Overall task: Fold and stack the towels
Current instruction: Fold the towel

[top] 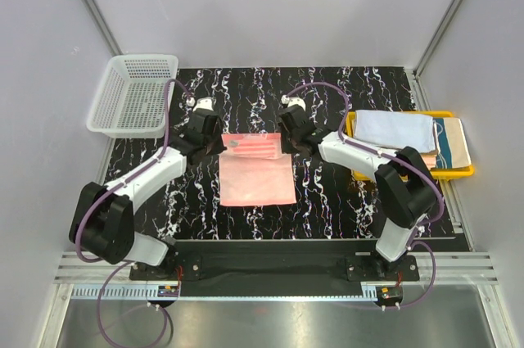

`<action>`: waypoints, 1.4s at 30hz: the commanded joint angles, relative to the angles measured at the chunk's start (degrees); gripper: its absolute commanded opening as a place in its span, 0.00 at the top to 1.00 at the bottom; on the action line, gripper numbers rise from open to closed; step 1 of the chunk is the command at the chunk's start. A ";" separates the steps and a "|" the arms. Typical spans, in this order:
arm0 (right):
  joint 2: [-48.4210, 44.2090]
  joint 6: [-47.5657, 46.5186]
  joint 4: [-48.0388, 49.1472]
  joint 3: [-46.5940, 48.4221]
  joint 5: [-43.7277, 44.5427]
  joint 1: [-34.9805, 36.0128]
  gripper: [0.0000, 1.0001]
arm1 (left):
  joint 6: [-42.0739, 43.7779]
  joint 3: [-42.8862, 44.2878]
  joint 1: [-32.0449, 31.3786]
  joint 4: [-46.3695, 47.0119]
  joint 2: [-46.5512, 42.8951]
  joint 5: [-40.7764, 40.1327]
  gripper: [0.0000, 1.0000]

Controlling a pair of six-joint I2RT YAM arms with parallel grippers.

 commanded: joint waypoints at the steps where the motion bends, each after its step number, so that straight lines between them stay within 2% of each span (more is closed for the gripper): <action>1: -3.17 0.78 0.05 -1.31 3.04 0.65 1.00 | -0.45 -1.87 -0.43 1.40 -3.49 -0.42 1.00; 12: -6.51 2.18 -0.48 -4.39 3.22 2.06 1.00 | -0.89 -4.78 -3.85 -0.09 -7.18 -1.39 1.00; 26: -10.81 3.59 -0.57 -8.25 2.42 3.47 1.00 | -0.98 -5.75 -4.64 -3.34 -10.26 -1.30 1.00; 42: -13.36 5.00 -0.66 -12.38 2.07 4.43 1.00 | -1.86 -10.67 -5.44 -3.52 -13.77 0.37 1.00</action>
